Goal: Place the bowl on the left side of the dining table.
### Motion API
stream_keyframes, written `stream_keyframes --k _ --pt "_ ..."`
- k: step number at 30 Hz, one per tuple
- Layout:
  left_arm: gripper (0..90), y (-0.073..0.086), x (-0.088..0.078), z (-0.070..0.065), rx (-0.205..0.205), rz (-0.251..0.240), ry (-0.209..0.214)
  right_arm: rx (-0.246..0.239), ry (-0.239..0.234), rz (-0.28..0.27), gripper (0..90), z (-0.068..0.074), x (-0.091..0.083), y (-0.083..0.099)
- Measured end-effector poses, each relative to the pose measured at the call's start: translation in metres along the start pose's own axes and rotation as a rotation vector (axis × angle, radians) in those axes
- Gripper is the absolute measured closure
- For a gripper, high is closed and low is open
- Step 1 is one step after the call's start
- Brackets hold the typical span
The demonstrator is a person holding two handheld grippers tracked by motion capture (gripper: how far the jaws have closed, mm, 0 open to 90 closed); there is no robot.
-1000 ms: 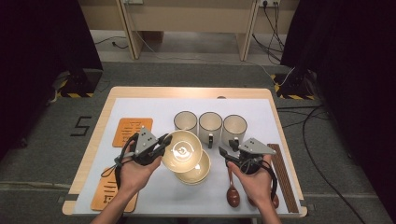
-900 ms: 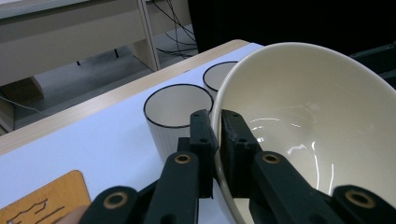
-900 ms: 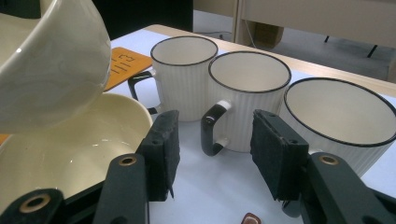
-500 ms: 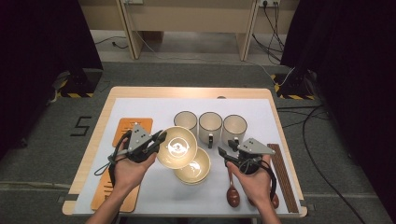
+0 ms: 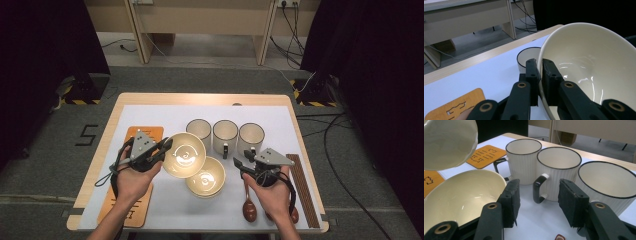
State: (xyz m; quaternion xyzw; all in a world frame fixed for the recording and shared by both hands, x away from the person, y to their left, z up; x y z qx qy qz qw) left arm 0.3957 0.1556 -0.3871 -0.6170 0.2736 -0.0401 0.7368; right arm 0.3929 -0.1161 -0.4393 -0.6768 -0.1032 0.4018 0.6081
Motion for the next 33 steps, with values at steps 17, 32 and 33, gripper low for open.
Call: stream_keyframes --k 17,32,33 --pt "82.9 0.001 -0.003 0.016 -0.020 -0.004 -0.035 -0.002 0.002 0.006 52.0 0.000 0.000 0.001" --pt "82.9 0.004 -0.004 0.033 -0.037 0.005 -0.063 -0.002 0.005 0.008 51.7 -0.001 0.000 0.002" --pt "82.8 0.004 -0.004 0.034 -0.036 0.006 -0.066 -0.002 0.005 0.008 51.7 -0.001 0.000 0.002"
Point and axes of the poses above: each handheld gripper's, and its own axes: x roughly forward along the jaws, y roughly out of its underside, z roughly to its left, the point moved 7 cm from there along x, roughly forward along the jaws, and after that the axes turned 5 degrees about -y, right-handed, at the moved point
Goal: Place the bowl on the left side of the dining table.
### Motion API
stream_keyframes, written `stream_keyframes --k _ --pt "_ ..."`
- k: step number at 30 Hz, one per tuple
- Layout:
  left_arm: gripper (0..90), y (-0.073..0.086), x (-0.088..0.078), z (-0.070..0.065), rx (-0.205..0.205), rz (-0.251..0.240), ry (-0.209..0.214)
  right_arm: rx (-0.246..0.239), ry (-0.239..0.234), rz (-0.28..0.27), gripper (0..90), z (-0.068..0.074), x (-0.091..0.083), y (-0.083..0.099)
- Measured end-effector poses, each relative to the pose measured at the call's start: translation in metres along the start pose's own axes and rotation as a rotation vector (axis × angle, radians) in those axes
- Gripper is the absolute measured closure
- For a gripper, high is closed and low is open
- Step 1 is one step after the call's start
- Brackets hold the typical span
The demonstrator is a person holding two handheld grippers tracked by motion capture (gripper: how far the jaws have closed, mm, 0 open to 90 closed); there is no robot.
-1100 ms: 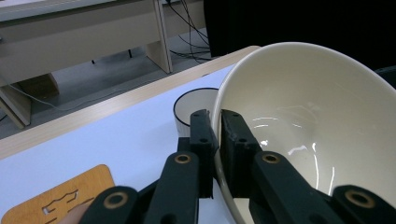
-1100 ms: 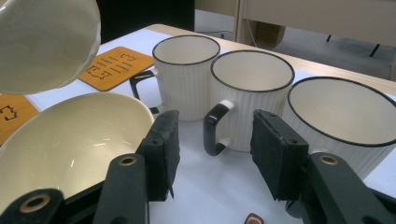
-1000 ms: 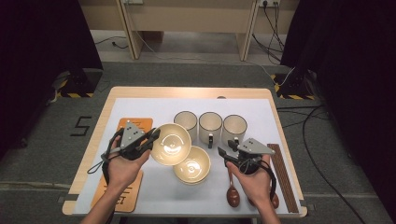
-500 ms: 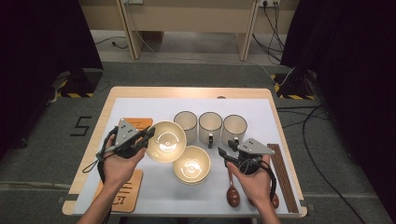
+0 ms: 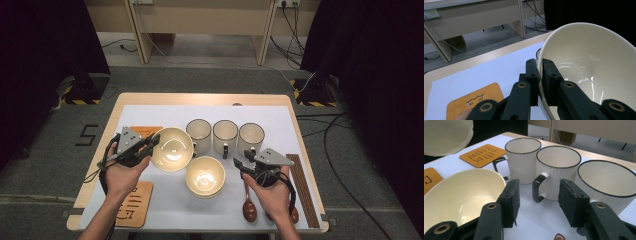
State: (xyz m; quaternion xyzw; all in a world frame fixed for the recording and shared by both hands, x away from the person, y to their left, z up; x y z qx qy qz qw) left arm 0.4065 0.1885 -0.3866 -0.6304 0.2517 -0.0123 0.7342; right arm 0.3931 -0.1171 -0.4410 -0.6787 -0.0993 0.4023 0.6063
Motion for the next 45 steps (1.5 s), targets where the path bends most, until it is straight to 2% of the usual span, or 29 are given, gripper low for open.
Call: stream_keyframes --k 45 --pt "82.9 0.010 0.010 0.047 -0.058 0.019 -0.088 -0.001 0.000 -0.003 51.3 0.000 0.001 0.001"
Point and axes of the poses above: each handheld gripper's, and its own axes: x roughly forward along the jaws, y roughly out of its underside, z roughly to its left, the point moved 7 cm from there along x, roughly forward along the jaws, and after that the axes turned 5 degrees about -y, right-handed, at the moved point
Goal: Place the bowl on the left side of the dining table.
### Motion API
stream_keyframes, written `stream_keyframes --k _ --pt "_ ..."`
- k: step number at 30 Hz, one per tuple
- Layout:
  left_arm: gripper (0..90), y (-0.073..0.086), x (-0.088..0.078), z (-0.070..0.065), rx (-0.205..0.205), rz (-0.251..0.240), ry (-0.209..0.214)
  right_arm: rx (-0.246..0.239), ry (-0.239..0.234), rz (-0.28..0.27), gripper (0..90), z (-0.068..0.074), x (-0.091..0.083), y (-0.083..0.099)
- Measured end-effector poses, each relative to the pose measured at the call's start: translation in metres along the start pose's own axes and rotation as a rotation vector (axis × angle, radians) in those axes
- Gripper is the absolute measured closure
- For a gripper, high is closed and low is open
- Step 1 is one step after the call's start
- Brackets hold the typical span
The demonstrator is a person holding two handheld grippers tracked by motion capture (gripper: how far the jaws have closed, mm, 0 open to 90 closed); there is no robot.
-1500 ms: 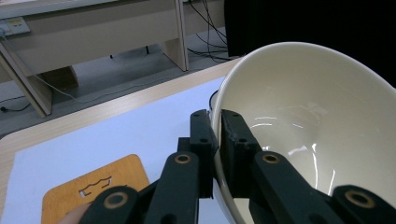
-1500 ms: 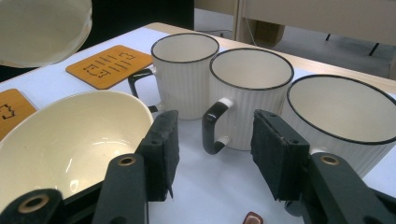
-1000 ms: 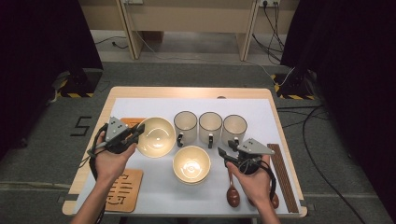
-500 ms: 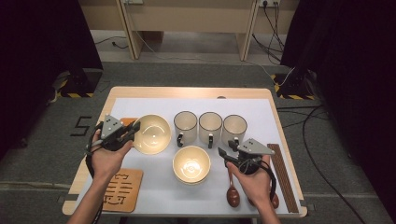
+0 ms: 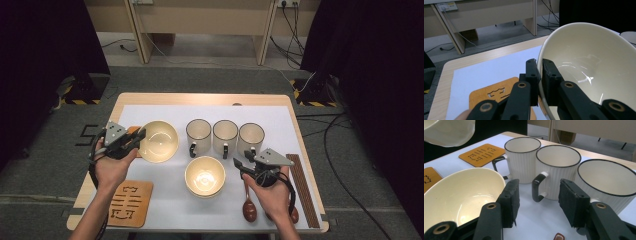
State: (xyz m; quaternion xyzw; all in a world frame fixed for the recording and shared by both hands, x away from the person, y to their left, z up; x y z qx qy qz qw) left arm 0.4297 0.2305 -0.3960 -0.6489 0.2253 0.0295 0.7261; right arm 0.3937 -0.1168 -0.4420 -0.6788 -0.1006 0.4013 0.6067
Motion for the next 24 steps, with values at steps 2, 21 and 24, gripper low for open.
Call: stream_keyframes --k 2,21,24 --pt "82.9 0.000 0.001 0.002 0.002 0.001 -0.005 0.002 0.001 0.000 51.2 0.000 0.000 0.000" --pt "82.9 0.007 0.012 0.027 -0.027 0.033 -0.059 0.000 -0.003 0.004 50.9 0.001 0.001 0.000" --pt "82.9 0.009 0.015 0.031 -0.030 0.039 -0.067 0.004 -0.002 0.004 50.9 0.001 0.001 0.001"
Point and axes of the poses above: each handheld gripper's, and its own axes: x roughly forward along the jaws, y roughly out of its underside, z roughly to its left, the point moved 7 cm from there along x, roughly forward along the jaws, and after that the axes turned 5 degrees about -y, right-handed, at the moved point
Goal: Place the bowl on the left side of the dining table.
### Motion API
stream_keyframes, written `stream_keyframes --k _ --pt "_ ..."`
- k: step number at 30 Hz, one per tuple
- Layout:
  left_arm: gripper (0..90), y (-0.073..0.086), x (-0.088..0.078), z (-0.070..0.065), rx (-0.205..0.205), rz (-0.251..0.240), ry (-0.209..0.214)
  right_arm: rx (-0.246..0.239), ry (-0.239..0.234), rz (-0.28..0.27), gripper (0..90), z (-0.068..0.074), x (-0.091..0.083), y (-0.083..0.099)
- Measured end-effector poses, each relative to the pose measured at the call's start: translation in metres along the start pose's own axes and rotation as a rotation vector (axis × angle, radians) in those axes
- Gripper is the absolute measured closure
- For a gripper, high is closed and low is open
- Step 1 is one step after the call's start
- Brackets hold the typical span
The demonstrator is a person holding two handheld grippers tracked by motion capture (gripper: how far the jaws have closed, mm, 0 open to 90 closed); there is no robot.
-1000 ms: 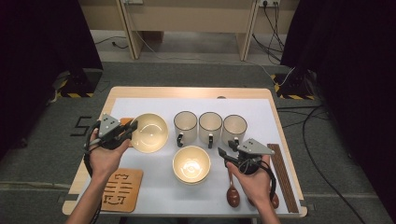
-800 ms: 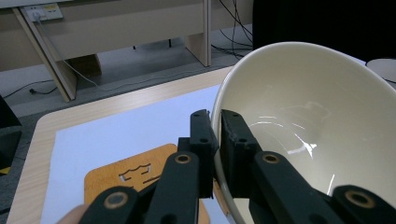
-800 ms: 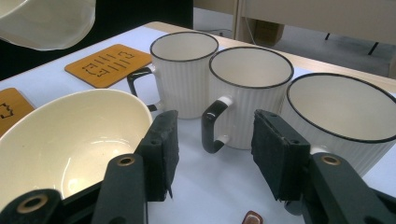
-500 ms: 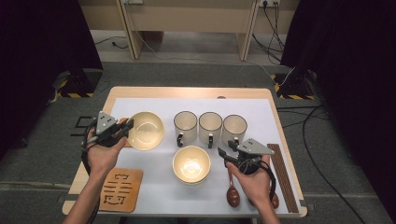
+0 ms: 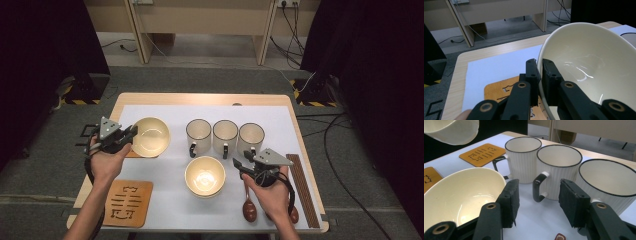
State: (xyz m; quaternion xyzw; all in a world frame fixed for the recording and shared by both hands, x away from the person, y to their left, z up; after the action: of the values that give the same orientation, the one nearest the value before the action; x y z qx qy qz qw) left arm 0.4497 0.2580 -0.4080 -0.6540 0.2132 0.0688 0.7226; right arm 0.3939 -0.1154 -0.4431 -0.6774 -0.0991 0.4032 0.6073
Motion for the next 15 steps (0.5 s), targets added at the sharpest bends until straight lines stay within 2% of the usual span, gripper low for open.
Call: stream_keyframes --k 8,15 --pt "82.9 0.003 0.011 0.012 -0.019 0.018 -0.028 -0.003 0.002 0.001 50.9 -0.001 -0.001 0.000" --pt "82.9 0.011 0.027 0.024 -0.038 0.048 -0.056 0.000 0.004 0.001 50.8 -0.001 -0.001 0.000"
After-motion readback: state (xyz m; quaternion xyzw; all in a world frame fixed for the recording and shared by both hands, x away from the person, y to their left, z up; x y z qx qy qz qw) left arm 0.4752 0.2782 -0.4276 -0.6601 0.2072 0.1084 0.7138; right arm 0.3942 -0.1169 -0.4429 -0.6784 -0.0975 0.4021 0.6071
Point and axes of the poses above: each handheld gripper's, and its own axes: x roughly forward along the jaws, y roughly out of its underside, z roughly to its left, the point moved 7 cm from there along x, roughly forward along the jaws, and after that the axes turned 5 degrees about -y, right-handed, at the moved point
